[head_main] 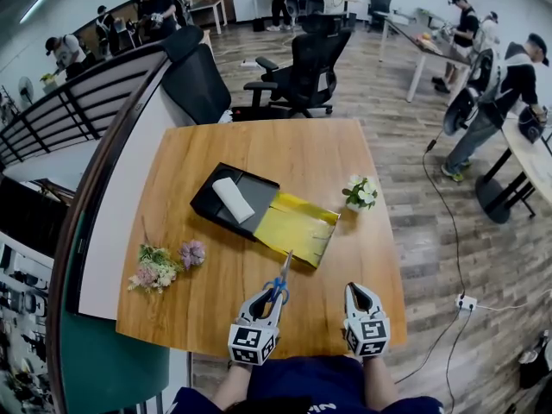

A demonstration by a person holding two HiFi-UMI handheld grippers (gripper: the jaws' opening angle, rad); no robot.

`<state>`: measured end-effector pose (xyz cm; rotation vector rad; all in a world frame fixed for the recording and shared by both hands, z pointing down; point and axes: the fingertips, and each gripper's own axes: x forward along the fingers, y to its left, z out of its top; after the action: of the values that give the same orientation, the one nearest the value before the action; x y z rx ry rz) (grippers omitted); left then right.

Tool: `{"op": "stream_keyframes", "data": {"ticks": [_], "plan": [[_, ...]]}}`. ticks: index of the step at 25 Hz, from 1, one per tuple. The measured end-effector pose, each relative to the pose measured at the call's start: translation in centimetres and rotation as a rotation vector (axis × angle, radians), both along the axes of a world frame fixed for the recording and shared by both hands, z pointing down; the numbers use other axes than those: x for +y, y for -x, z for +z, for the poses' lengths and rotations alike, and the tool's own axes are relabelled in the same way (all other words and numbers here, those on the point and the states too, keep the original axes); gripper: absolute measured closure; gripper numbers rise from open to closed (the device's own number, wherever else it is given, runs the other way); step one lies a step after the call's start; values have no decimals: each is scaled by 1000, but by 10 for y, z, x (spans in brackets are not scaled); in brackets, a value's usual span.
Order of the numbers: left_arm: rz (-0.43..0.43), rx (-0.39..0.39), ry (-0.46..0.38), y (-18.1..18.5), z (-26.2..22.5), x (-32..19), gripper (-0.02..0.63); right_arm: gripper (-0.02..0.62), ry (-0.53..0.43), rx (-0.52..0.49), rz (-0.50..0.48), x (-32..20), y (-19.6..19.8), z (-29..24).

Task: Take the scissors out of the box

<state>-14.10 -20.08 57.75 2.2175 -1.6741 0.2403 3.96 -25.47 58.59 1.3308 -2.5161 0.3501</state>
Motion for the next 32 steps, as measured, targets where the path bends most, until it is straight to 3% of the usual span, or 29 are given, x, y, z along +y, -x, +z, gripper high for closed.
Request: {"op": "stream_keyframes", "data": {"ticks": [6, 11, 32], "plan": [[20, 4, -5, -6, -4, -1, 522, 586, 4, -18, -46, 5, 9, -3], [23, 3, -13, -4, -6, -4, 522, 588, -7, 36, -66, 5, 13, -3], [13, -5, 14, 5, 6, -3, 522, 588, 1, 70, -51, 4, 6, 3]]}}
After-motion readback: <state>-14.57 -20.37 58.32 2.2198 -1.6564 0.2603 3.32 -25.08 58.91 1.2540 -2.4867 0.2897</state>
